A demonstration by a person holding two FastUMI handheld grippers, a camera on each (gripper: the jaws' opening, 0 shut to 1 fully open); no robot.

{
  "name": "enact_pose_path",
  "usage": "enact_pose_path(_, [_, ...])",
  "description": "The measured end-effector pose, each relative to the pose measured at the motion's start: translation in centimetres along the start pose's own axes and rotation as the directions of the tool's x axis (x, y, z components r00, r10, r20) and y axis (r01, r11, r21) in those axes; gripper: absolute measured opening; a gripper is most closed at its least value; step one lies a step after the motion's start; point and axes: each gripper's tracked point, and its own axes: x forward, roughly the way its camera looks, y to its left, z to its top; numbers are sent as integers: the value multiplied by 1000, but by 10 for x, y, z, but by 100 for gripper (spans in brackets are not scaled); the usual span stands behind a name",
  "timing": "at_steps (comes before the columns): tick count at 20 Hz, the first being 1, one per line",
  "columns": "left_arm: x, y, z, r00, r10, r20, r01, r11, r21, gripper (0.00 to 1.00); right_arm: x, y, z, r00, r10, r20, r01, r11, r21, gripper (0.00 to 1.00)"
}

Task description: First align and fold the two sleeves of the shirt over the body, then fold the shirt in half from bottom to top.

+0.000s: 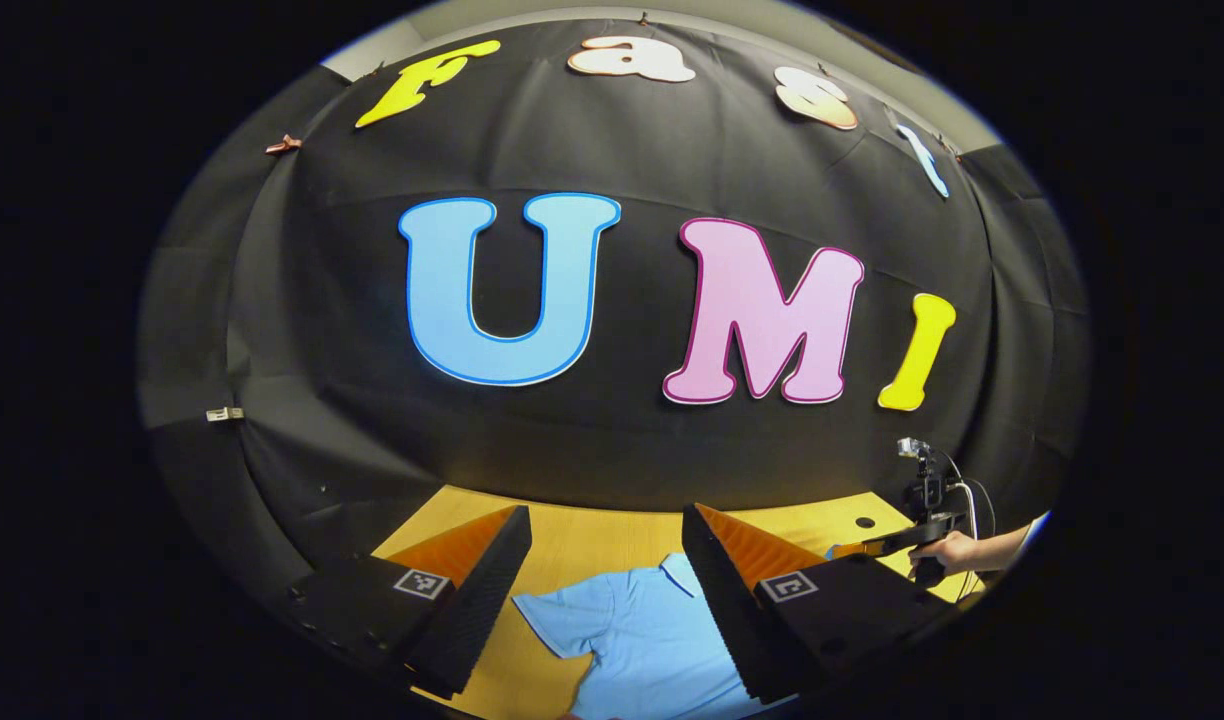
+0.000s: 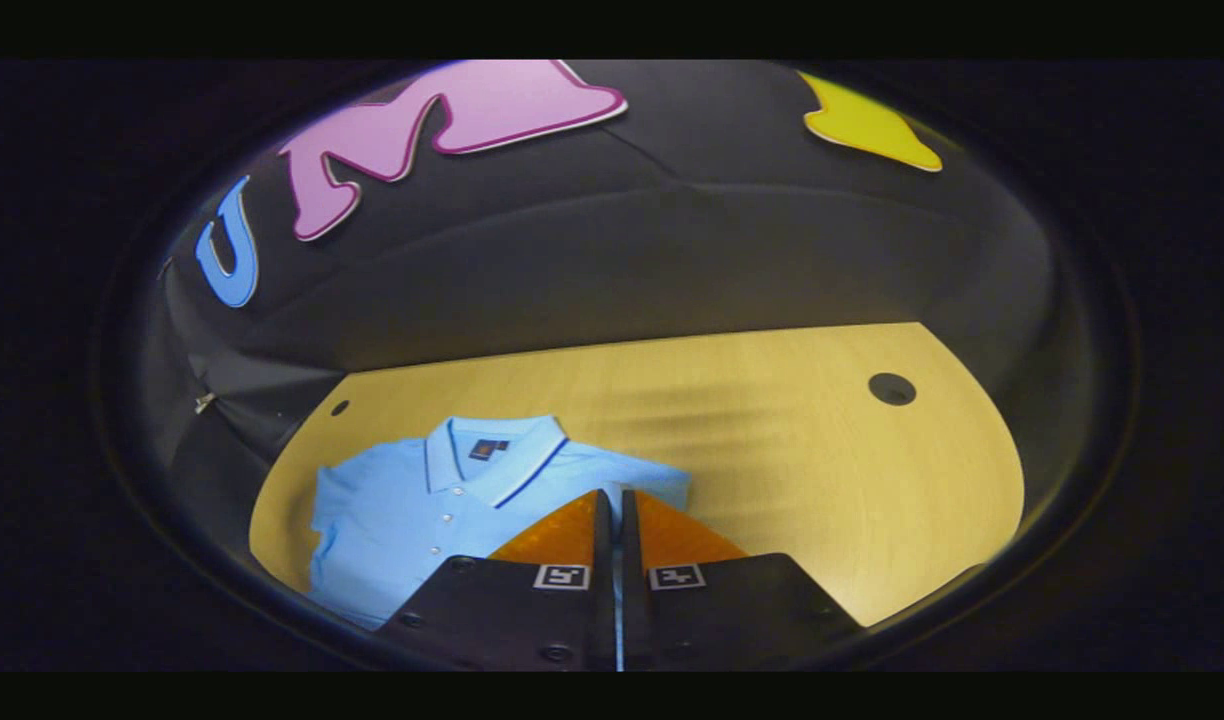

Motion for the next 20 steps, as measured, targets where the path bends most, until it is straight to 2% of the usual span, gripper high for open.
enact_pose_path(2, [10,12,-21,999,7,-46,-8,1000,-16,96,9,17,-20,999,28,-41,-29,999,-39,7])
enact_pose_path(3, [16,16,-32,998,5,-69,-7,1000,-27,97,15,20,-29,998,28,-62,-33,997,-76,1])
enact_pose_path(4, [22,21,-42,996,8,-91,-11,999,-33,97,20,25,-40,996,32,-89,-40,995,-96,7])
enact_pose_path(6, [36,30,-63,991,8,-134,-13,999,-33,96,30,32,-59,990,46,-134,-58,994,-91,8])
enact_pose_path(7, [43,34,-73,988,8,-154,-13,999,-34,97,31,34,-60,989,47,-140,-59,995,-84,5])
enact_pose_path(8, [51,38,-82,984,9,-178,-16,999,-38,97,29,36,-59,990,54,-133,-65,995,-77,24])
enact_pose_path(9, [60,42,-91,981,7,-195,-16,999,-46,97,24,40,-55,991,67,-120,-76,994,-73,33])
enact_pose_path(12, [82,55,-110,972,13,-233,-25,999,-48,97,-4,38,-28,998,54,-35,-58,990,-125,99])
enact_pose_path(16, [118,69,-140,951,20,-310,-28,999,-20,97,-55,36,1,996,56,68,-50,995,-90,98])
enact_pose_path(18, [137,79,-161,930,40,-364,-38,999,12,96,-77,27,2,995,43,95,-37,998,-54,98])
enact_pose_path(20, [155,84,-186,899,45,-435,-47,999,7,97,-99,11,0,995,18,100,-14,999,-34,98])
